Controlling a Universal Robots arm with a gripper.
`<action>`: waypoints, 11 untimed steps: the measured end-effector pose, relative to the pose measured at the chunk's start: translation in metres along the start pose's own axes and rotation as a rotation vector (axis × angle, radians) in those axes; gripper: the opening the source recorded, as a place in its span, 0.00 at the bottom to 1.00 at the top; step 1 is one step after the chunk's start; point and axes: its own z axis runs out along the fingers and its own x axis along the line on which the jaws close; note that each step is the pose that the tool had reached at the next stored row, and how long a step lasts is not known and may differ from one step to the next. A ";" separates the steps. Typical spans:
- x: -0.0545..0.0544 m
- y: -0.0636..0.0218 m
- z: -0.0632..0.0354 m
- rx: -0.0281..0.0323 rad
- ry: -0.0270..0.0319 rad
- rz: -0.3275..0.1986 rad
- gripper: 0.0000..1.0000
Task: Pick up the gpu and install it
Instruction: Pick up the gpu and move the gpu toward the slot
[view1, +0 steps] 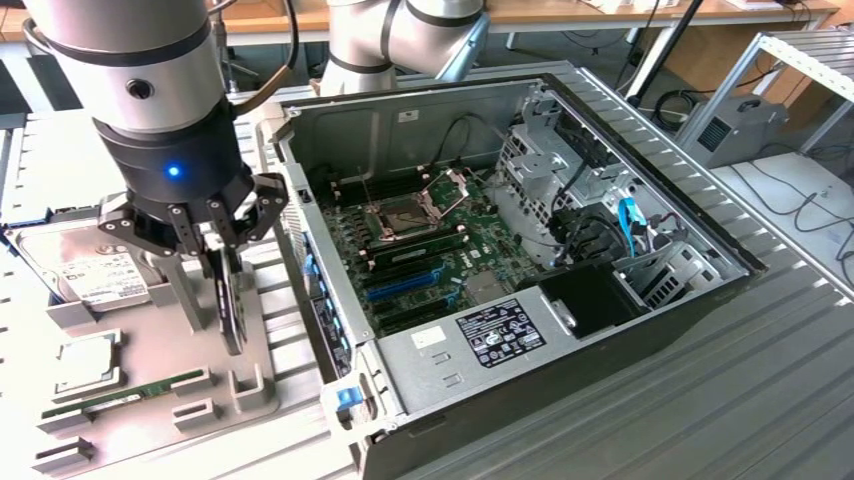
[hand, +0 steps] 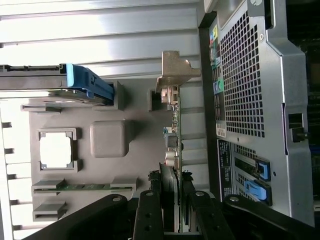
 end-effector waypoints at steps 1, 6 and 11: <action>0.000 0.0000 -0.0008 0.0000 0.0000 0.000 0.27; 0.000 0.0001 -0.0033 -0.0001 0.0000 0.000 0.27; 0.000 0.0003 -0.0061 0.0000 0.0000 0.000 0.27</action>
